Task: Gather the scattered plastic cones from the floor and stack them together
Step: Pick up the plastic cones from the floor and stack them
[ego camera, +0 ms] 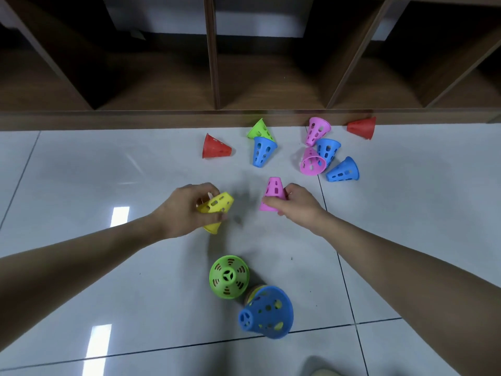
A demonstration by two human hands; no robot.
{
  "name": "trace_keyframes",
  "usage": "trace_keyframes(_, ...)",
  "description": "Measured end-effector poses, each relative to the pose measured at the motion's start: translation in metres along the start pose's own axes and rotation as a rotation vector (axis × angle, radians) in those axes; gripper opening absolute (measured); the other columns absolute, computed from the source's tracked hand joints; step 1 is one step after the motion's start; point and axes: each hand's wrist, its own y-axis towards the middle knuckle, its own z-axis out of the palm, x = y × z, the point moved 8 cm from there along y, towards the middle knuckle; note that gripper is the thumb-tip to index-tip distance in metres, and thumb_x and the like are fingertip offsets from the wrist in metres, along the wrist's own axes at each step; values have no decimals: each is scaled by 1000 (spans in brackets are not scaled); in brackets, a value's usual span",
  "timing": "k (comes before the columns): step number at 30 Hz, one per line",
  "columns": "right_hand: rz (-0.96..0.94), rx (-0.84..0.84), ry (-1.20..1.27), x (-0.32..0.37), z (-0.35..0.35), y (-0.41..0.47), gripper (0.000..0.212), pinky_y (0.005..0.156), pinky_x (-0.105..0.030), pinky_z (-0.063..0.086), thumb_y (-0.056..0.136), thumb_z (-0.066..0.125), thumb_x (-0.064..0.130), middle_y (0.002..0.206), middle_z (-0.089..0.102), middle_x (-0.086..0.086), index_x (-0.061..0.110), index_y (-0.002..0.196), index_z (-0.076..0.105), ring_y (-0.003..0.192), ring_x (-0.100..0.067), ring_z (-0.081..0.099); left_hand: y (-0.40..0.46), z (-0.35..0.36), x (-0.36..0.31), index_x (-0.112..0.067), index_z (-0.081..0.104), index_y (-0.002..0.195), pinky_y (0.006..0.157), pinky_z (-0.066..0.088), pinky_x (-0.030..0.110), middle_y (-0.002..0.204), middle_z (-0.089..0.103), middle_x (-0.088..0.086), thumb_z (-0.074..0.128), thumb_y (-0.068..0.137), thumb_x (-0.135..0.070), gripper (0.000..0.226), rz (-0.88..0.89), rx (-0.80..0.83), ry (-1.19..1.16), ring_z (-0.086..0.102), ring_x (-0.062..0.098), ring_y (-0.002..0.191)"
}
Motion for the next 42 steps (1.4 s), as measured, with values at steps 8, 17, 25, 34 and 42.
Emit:
trace_keyframes(8, -186, -22, 197, 27, -14, -76, 61, 88, -50, 54, 64, 61, 67, 101, 70, -15, 17, 97, 69, 90, -29, 69, -70, -13, -61, -24, 57, 109, 90, 51, 40, 99, 67, -1, 75, 83, -43, 36, 78, -108, -317, 64, 20, 95)
trace_keyframes(17, -322, -61, 228, 36, -10, -156, 39, 81, -39, 53, 74, 68, 55, 90, 69, -4, 23, 96, 66, 79, -12, 60, -122, 22, -78, -24, 53, 109, 94, 48, 33, 103, 63, -12, 80, 84, -31, 38, 222, 28, -41, 60, 11, 102)
trace_keyframes(25, -710, -99, -35, 64, 10, -238, 41, 80, -23, 49, 78, 78, 32, 100, 63, 8, 21, 113, 59, 90, -11, 59, -133, 34, -60, -24, 59, 122, 94, 50, 35, 116, 64, -16, 71, 92, -27, 32, 225, 45, 129, 60, 7, 107)
trace_keyframes(34, -747, 10, -182, 43, 40, -241, 48, 86, -20, 48, 78, 79, 43, 108, 59, 21, 36, 119, 56, 101, -3, 57, -133, 34, -49, -31, 59, 129, 95, 50, 31, 121, 62, -20, 66, 95, -30, 34, 158, 67, 154, 59, 6, 107)
trace_keyframes(42, -531, 50, -219, -10, 39, -211, 55, 95, -24, 47, 75, 82, 40, 115, 58, 25, 39, 124, 55, 109, 0, 54, -124, 44, -42, -37, 60, 122, 92, 47, 25, 115, 63, -25, 71, 92, -32, 33, 105, 107, 86, 58, 5, 106)
